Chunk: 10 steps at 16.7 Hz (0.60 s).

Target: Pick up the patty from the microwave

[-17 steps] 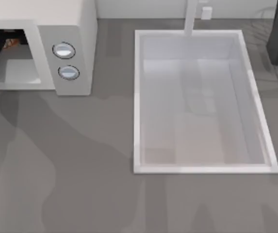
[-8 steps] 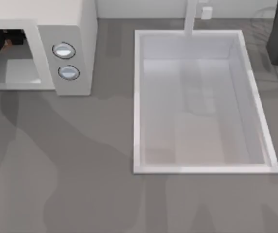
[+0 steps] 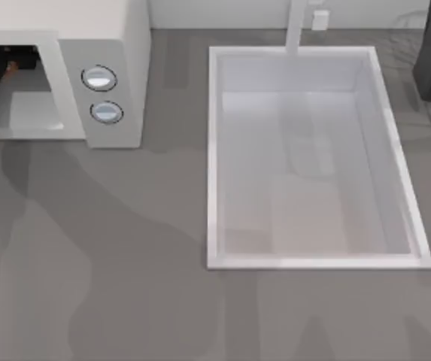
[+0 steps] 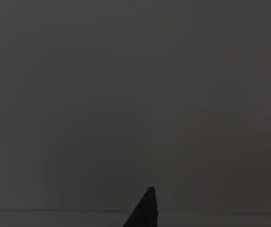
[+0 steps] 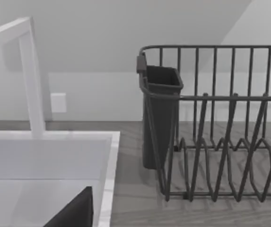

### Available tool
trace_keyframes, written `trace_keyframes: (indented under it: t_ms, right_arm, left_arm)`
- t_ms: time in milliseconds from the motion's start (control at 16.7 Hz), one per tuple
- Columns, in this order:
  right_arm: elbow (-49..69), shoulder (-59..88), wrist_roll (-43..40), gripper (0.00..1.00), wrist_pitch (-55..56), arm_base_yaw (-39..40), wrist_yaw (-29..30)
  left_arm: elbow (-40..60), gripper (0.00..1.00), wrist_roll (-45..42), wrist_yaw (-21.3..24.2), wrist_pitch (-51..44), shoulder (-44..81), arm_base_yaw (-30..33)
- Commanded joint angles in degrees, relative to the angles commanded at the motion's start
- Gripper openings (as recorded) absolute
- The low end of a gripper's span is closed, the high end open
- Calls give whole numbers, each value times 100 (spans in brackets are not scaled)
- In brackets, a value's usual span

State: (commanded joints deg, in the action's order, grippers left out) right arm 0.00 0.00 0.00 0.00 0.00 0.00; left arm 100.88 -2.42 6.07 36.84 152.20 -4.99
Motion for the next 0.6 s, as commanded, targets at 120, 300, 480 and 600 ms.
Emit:
trace_keyframes:
  t_ms: [120,300,480,600]
  right_arm:
    - [0,0,0,100,0,0,0]
    - [0,0,0,100,0,0,0]
    - [0,0,0,100,0,0,0]
    - [0,0,0,100,0,0,0]
  left_arm:
    - [-411,0,106,-275,-120,-426,296]
    - [-1358,0,340,-883,-381,-1498,952]
    - [-2574,0,628,-1631,-704,-2964,1757]
    - [-3435,0,829,-2153,-932,-4003,2320]
